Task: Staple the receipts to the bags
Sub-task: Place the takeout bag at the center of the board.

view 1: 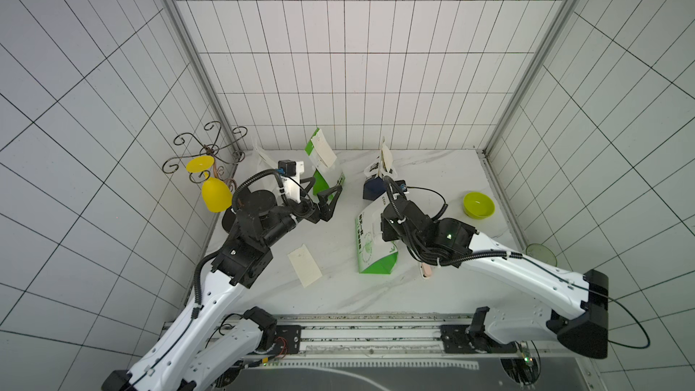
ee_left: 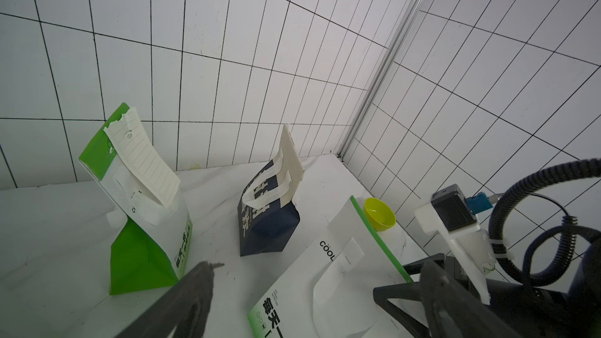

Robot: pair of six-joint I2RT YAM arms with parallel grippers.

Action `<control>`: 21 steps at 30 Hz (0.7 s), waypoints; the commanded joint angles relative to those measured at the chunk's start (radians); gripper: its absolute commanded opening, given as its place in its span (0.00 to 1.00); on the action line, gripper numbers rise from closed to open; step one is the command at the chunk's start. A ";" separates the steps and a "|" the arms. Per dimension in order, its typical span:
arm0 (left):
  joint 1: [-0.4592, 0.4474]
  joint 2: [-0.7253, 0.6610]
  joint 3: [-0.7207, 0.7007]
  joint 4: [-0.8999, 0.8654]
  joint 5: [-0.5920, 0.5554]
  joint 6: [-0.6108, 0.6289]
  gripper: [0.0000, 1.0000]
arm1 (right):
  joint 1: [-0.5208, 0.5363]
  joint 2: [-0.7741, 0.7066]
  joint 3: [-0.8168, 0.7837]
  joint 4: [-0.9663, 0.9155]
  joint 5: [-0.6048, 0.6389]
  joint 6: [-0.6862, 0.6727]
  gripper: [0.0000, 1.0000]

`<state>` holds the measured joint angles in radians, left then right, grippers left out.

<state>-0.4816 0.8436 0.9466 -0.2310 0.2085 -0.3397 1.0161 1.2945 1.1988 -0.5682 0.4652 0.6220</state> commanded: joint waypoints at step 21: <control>-0.223 0.097 0.079 -0.203 -0.016 0.040 0.97 | 0.029 -0.303 -0.193 0.245 -0.029 -0.133 0.71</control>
<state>-0.6502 0.9131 0.9665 -0.3923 0.2489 -0.3023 1.0374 1.0569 1.0676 -0.3534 0.4164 0.5106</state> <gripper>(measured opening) 0.965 0.708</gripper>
